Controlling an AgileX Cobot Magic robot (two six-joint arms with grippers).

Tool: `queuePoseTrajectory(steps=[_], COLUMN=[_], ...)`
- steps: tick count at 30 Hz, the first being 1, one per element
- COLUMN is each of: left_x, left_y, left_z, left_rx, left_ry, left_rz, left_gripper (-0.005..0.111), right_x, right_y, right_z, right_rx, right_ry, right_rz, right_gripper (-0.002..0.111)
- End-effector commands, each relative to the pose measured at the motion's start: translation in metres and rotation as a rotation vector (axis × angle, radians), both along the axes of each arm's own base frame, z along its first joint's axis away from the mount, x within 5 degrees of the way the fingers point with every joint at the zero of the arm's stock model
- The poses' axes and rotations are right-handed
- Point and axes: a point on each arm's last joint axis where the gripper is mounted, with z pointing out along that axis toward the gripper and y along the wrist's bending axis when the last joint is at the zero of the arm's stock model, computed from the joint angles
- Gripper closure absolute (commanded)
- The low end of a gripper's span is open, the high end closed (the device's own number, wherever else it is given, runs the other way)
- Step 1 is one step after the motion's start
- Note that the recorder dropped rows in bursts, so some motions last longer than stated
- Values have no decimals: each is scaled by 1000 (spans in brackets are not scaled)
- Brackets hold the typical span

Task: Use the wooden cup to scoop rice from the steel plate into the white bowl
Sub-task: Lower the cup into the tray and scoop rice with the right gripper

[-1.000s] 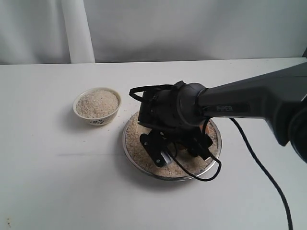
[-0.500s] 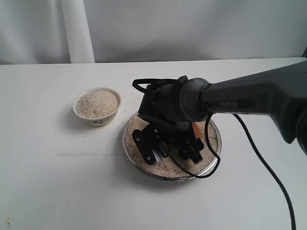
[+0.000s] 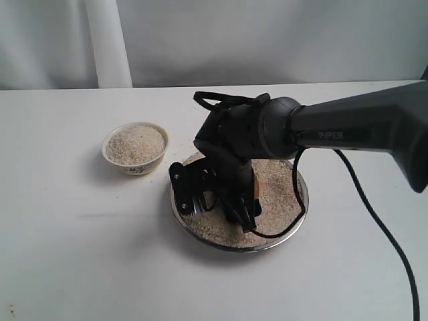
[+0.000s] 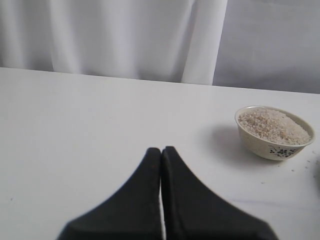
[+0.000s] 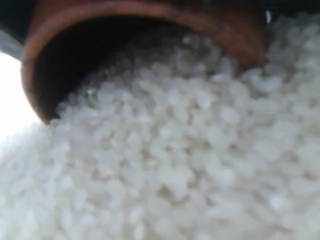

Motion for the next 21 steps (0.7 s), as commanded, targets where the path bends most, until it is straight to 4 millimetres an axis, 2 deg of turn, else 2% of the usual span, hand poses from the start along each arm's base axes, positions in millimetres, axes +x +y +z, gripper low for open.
queuePoseTrajectory(steps=[1,6,14,21], left_x=[0,0,0,0], left_y=[0,0,0,0], left_z=[0,0,0,0], left_rx=[-9,-9,-9,-9], left_ry=[-5,-5,-5,-5], left_rz=[-6,-6,-6,-6], left_gripper=[107,107,107,107], right_x=[7,14,0,0], right_y=[-12,-19,-33,-36], right_z=[-26,-30,-57,-62], right_rx=[122,223,274,349], right_ry=[97,93,93,76], right_rz=[-178,-233,-236,-291], right_gripper=[108,108,108,108])
